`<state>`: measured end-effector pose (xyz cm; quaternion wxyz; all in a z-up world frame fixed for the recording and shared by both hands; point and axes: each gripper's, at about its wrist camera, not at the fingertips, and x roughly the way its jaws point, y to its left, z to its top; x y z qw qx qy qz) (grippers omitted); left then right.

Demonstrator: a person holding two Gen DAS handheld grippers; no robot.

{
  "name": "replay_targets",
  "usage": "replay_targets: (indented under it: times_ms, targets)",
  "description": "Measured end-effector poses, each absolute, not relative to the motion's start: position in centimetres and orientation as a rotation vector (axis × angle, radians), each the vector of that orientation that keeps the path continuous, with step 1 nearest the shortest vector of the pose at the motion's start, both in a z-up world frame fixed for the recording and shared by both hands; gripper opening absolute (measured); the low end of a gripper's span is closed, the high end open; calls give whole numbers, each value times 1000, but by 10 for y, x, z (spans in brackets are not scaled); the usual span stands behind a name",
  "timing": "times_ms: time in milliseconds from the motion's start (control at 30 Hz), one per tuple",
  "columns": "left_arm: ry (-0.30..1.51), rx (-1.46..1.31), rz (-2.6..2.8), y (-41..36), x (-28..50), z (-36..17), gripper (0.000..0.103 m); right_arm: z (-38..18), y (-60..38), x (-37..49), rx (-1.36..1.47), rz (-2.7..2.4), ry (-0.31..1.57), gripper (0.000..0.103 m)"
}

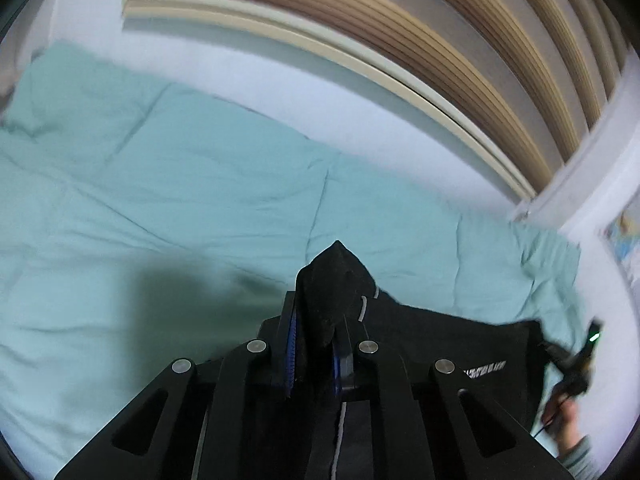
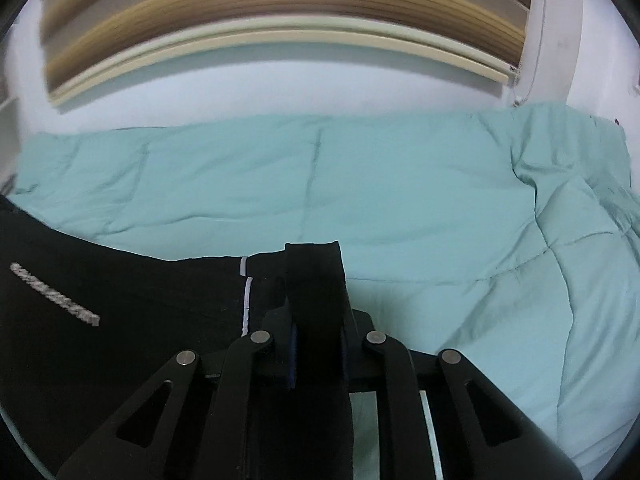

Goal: Fold large clothes

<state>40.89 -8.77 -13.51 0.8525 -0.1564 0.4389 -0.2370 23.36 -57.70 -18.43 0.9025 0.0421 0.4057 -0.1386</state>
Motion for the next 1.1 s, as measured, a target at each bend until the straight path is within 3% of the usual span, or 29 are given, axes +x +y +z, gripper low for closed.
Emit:
replay_targets:
  times_ms: [233, 400, 533, 600, 667, 733, 900, 1100]
  targets:
    - [1267, -352, -369, -91, 450, -271, 15, -290, -576, 287, 161, -288, 1112, 18]
    - [1297, -524, -404, -69, 455, -293, 19, -326, -584, 294, 272, -273, 1191, 27]
    - [1322, -535, -421, -61, 452, -283, 23, -326, -607, 281, 470, -235, 1187, 50]
    - [1326, -587, -440, -52, 444, -273, 29, -320, -617, 267, 551, -237, 1171, 52]
    - [1306, -616, -449, -40, 438, -257, 47, -306, -622, 250, 587, -234, 1139, 53]
    - [1254, -618, -434, -19, 424, -233, 52, -286, -622, 229, 592, -222, 1102, 53]
    - [1120, -562, -467, -5, 371, -168, 53, -229, -585, 176, 517, -196, 1020, 59]
    - [1024, -350, -555, -72, 292, -123, 53, -195, -500, 146, 431, -95, 995, 61]
